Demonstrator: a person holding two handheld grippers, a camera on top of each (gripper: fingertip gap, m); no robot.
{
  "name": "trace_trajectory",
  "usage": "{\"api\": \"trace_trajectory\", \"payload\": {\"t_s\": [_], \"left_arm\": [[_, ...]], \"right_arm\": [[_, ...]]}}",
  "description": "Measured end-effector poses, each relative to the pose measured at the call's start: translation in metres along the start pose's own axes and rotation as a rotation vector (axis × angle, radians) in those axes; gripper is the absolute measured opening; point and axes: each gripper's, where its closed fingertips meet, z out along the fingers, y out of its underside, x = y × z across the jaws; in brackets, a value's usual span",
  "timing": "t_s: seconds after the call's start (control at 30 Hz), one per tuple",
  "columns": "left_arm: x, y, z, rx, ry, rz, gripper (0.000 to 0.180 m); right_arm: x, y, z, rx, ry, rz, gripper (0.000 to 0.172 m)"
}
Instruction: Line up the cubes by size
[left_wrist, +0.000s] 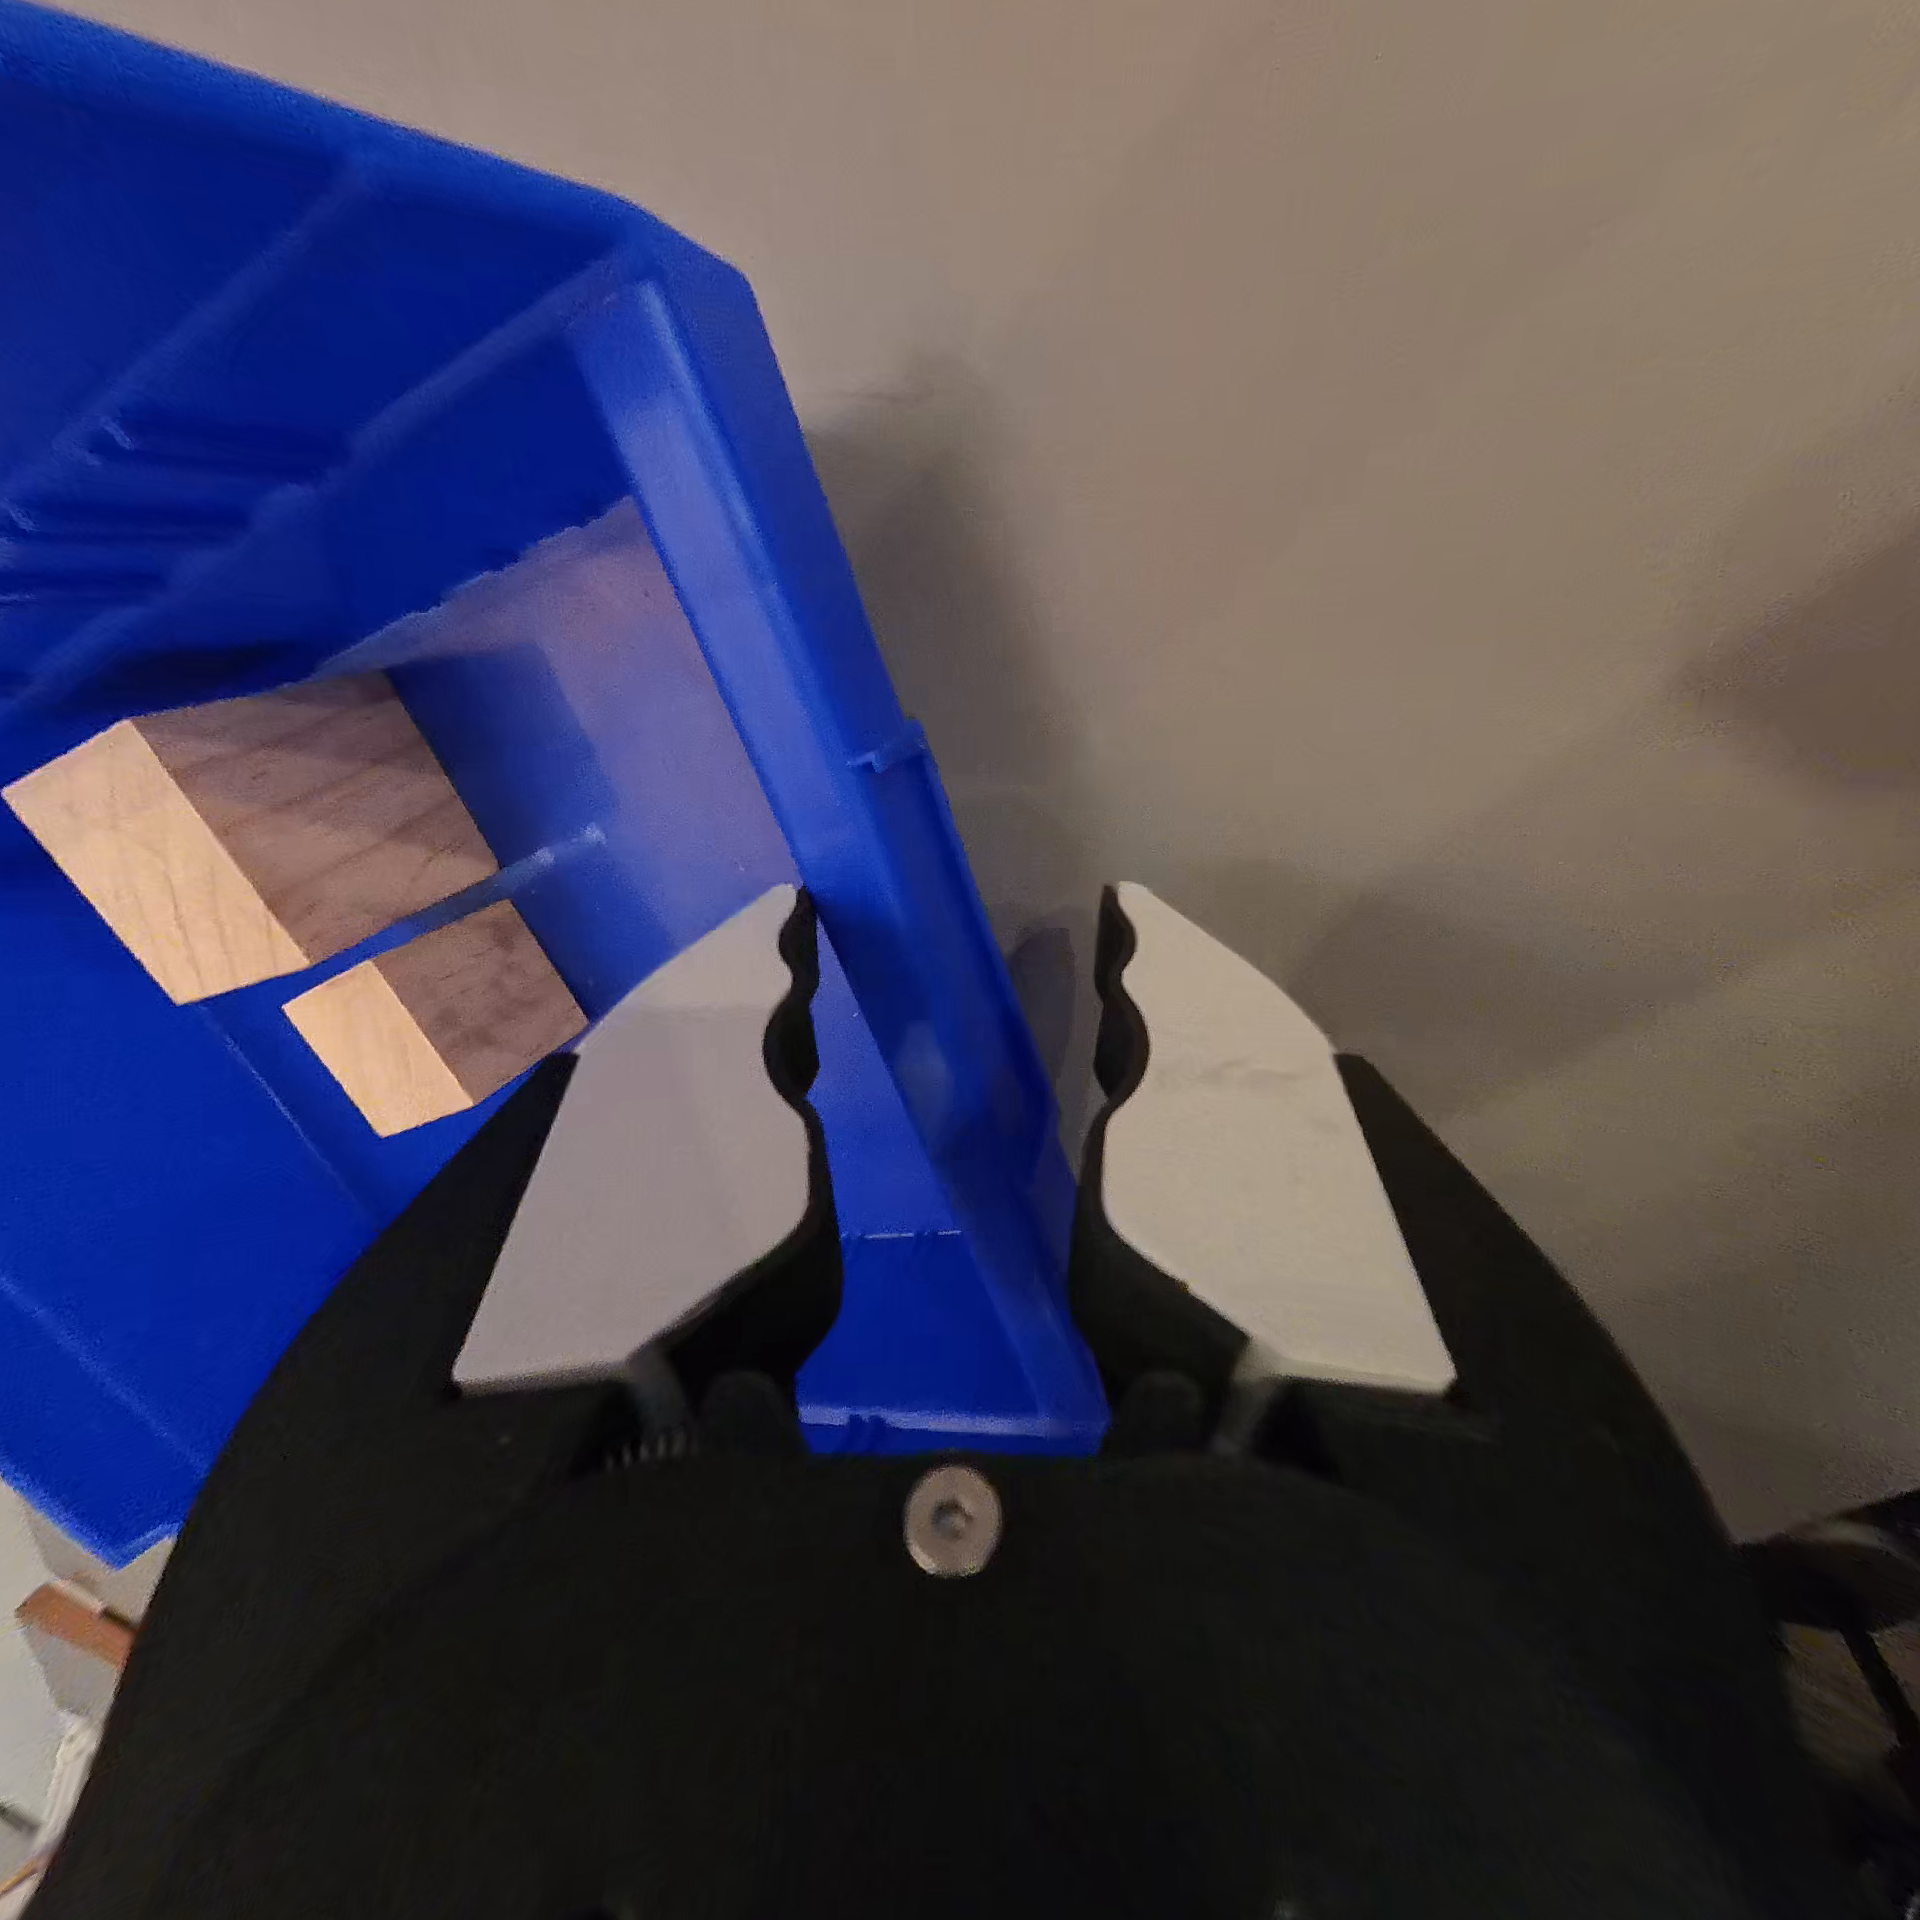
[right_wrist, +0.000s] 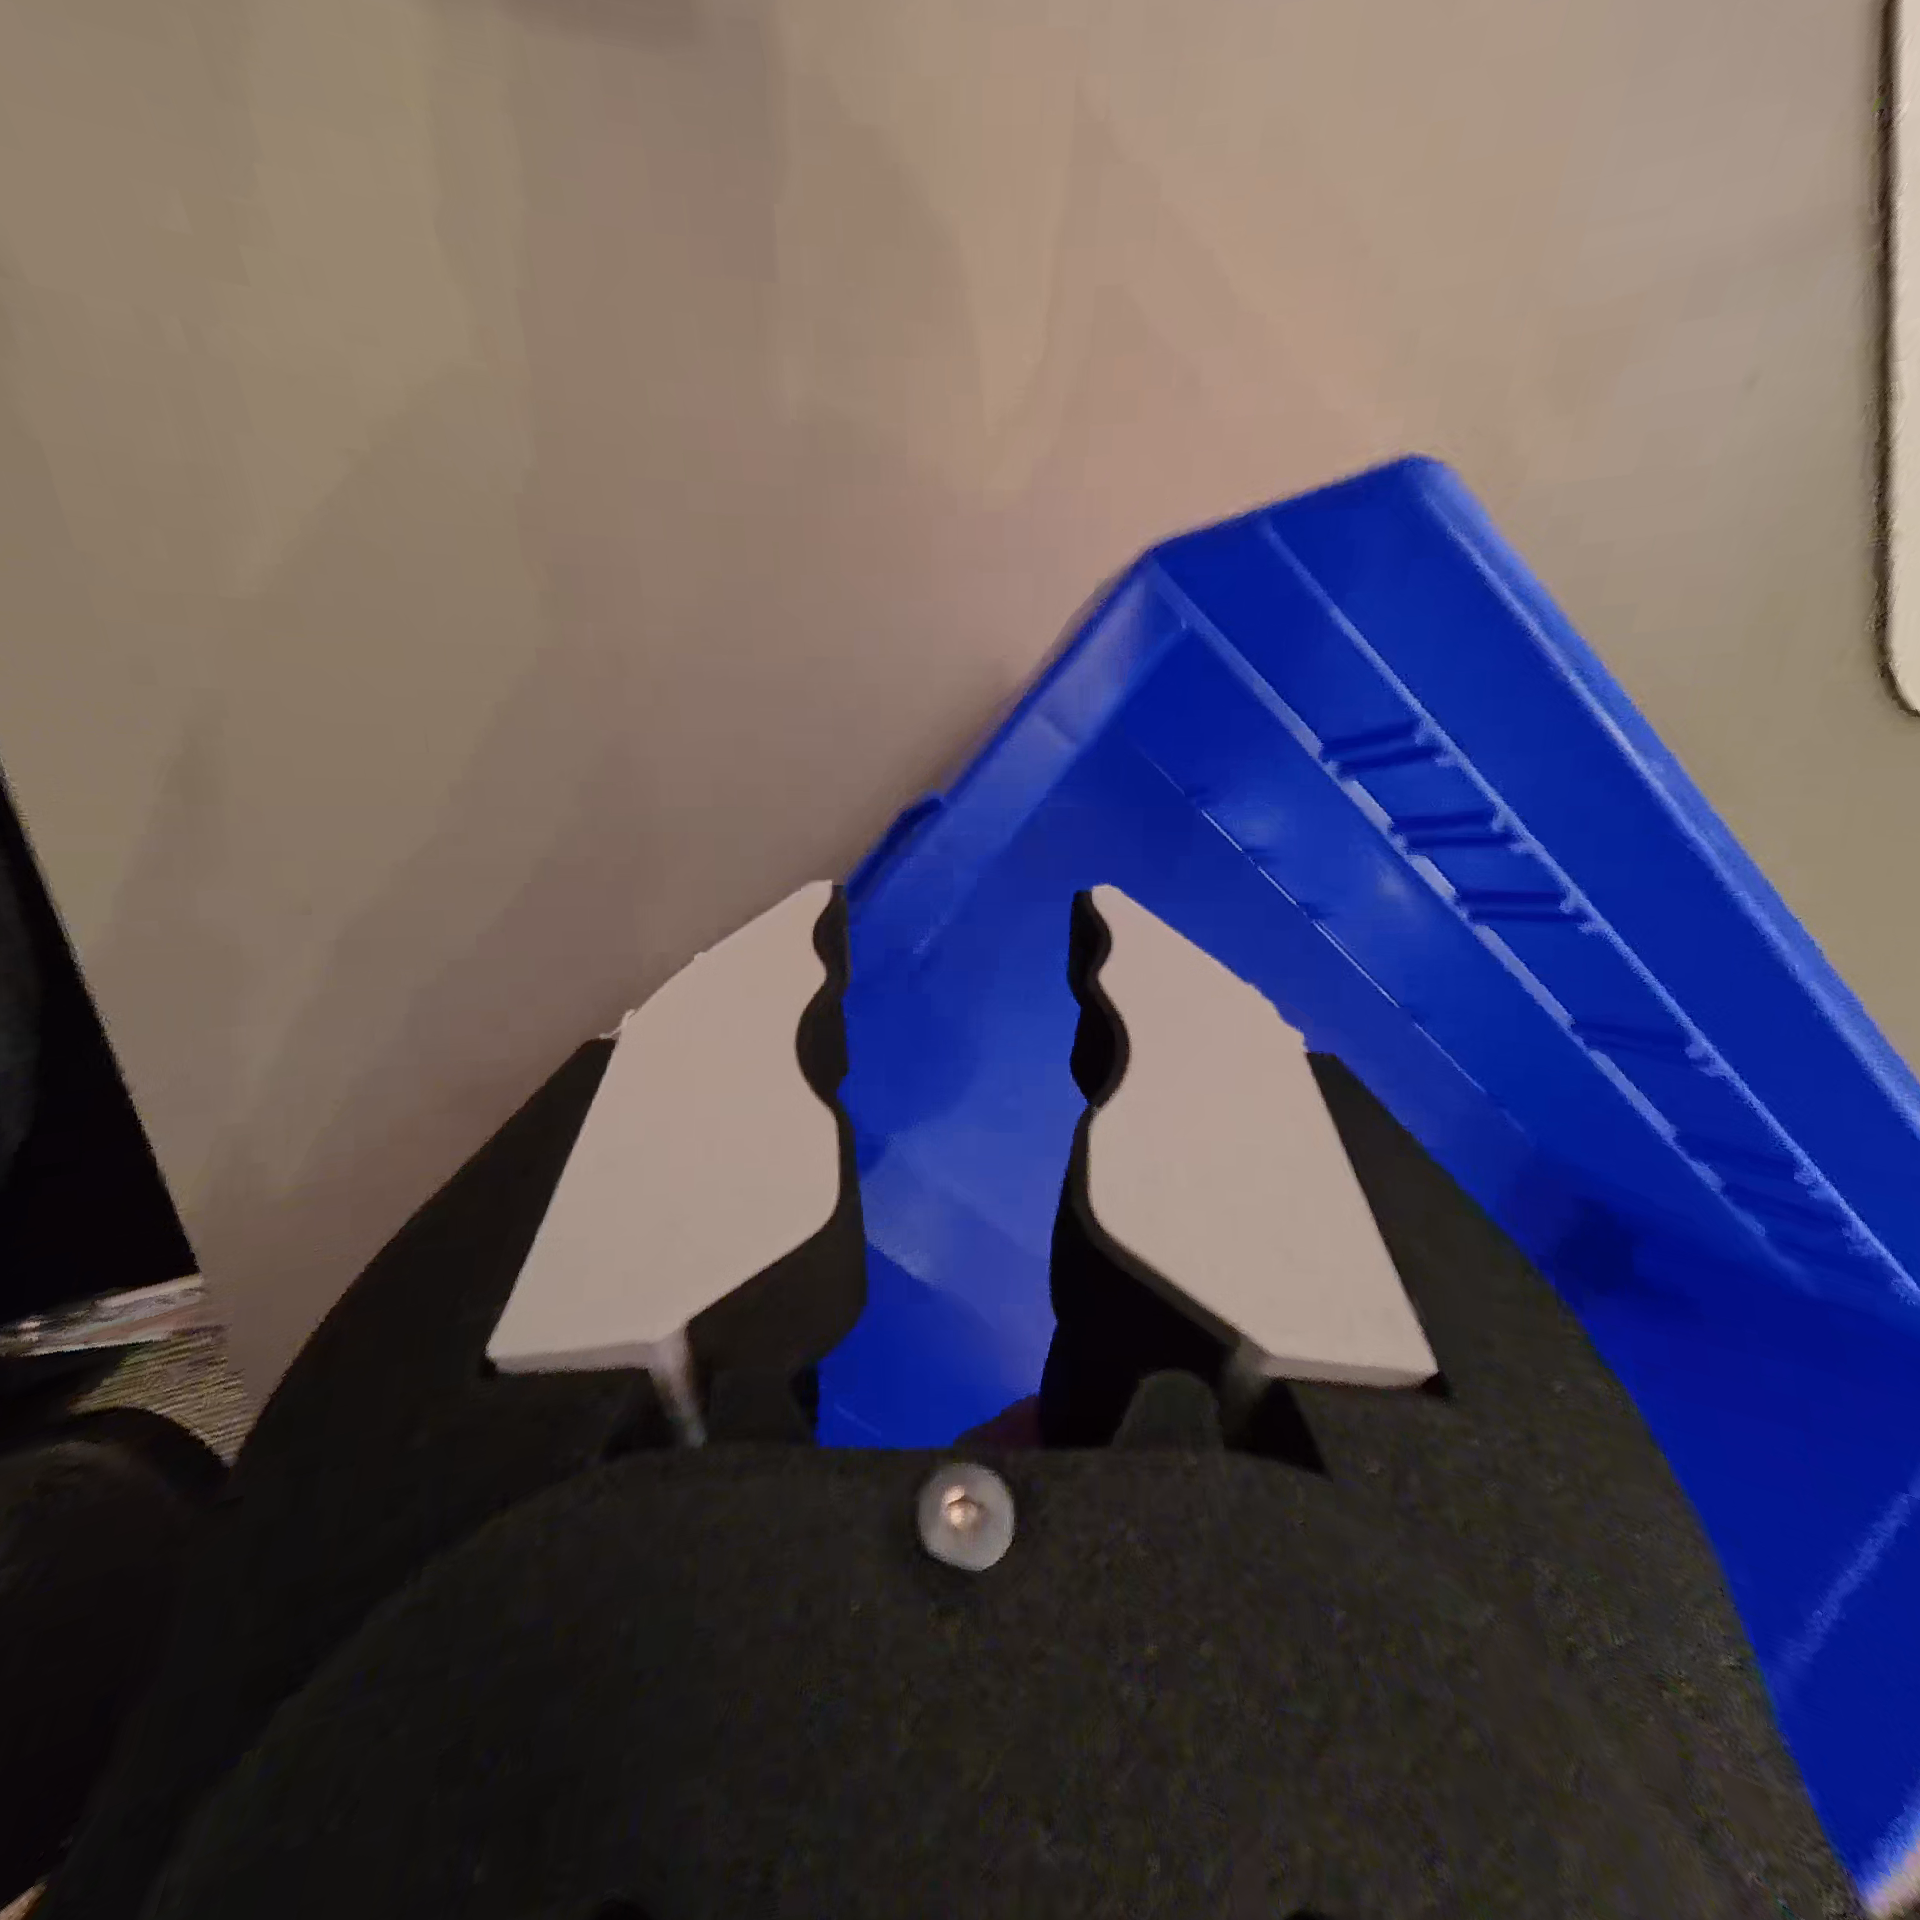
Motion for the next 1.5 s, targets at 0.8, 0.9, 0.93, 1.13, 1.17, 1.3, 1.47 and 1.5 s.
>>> {"api": "trace_trajectory", "payload": {"t_s": [0.8,0.9,0.93,1.13,1.17,1.3,1.47,1.5], "left_arm": [[-0.012,0.051,0.011,-0.125,-0.077,0.307,0.026],[-0.017,0.059,0.012,-0.15,-0.083,0.312,0.026],[-0.017,0.059,0.012,-0.149,-0.078,0.306,0.026],[-0.03,0.068,0.015,-0.165,-0.075,0.279,0.026],[-0.032,0.069,0.016,-0.166,-0.074,0.28,0.026],[-0.047,0.077,0.019,-0.185,-0.084,0.289,0.026],[-0.072,0.091,0.024,-0.209,-0.103,0.316,0.026],[-0.078,0.094,0.025,-0.217,-0.109,0.333,0.026]], "right_arm": [[0.03,0.089,-0.007,-0.282,0.011,-0.194,0.028],[0.048,0.117,-0.016,-0.341,0.039,-0.205,0.026],[0.055,0.126,-0.018,-0.357,0.051,-0.189,0.026],[0.09,0.167,-0.029,-0.41,0.083,-0.197,0.025],[0.094,0.172,-0.03,-0.413,0.085,-0.205,0.025],[0.108,0.183,-0.031,-0.42,0.083,-0.236,0.025],[0.129,0.199,-0.034,-0.472,0.105,-0.256,0.025],[0.132,0.202,-0.035,-0.474,0.108,-0.257,0.025]]}}
